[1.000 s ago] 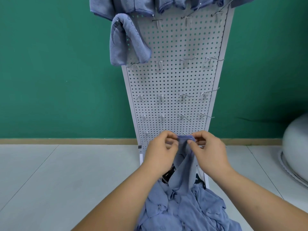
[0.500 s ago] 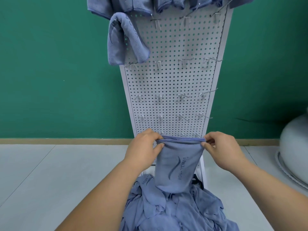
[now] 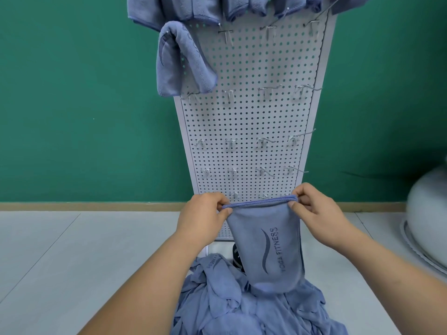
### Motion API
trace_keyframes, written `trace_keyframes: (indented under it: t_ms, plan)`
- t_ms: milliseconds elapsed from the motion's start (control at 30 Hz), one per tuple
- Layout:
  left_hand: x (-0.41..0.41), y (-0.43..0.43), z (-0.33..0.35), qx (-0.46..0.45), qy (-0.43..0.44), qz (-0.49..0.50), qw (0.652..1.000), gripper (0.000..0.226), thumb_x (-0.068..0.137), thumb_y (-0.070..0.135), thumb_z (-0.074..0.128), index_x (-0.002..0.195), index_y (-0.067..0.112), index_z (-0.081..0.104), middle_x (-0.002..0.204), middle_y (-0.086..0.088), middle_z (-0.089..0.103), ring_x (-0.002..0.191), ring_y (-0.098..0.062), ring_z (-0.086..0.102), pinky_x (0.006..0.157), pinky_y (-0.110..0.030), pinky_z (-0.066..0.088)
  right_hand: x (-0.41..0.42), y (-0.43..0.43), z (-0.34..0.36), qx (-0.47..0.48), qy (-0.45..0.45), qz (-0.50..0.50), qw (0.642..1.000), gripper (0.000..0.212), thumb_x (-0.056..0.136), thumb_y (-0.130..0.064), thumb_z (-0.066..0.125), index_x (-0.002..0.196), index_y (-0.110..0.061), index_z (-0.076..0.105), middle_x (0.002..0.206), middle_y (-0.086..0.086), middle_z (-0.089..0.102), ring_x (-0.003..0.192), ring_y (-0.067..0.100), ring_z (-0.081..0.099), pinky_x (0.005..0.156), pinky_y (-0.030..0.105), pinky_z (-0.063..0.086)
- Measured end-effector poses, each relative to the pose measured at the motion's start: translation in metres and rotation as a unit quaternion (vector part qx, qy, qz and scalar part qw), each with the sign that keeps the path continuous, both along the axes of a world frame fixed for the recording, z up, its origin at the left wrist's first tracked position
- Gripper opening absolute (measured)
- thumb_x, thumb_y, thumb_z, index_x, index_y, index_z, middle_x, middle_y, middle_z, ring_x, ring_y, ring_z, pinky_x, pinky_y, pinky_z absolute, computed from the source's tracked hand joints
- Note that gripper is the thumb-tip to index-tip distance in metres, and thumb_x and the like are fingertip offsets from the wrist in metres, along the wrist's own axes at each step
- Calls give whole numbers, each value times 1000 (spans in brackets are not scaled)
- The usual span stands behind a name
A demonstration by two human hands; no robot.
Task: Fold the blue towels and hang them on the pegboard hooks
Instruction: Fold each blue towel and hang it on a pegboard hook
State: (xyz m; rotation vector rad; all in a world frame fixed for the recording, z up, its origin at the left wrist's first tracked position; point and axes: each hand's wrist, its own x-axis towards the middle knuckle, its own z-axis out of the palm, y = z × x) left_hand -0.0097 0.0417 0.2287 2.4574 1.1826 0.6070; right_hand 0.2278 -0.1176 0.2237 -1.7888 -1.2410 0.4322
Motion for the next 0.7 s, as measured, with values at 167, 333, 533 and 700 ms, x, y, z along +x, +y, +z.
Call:
trace_keyframes:
  t_ms: [167,333,533,700]
  plan:
    - [3,-6,-5,-10,68,-20,997,24,89,27,62,113,28,58,116,8,64,104,-18,59,84,-36,53,-24,8,-5,33,12,47,998,6,106,-26,59,104,-31,57,88,-2,70,82,24,65,78,45,52]
    - [12,-20,-3,-124,-71,-190,971,31,93,51,70,121,41,62,113,21,70,106,-2,65,95,-37,55,-48,12,-4,50,0,107,993,8,105,-24,61,107,-31,60,97,-7,72,93,17,69,90,45,56]
    - [16,-27,3,-28,-119,-170,978,16,104,48,57,108,35,65,98,15,71,92,-7,65,84,-43,55,-52,13,-4,62,75,93,991,33,93,-66,53,111,-38,58,96,1,72,92,28,68,88,59,53]
    - [18,-35,12,75,-127,-194,970,14,105,44,54,111,34,62,102,19,65,94,-6,59,86,-37,51,-49,8,-1,13,84,145,986,51,88,-76,55,123,-38,59,104,-25,69,97,-2,64,90,31,48]
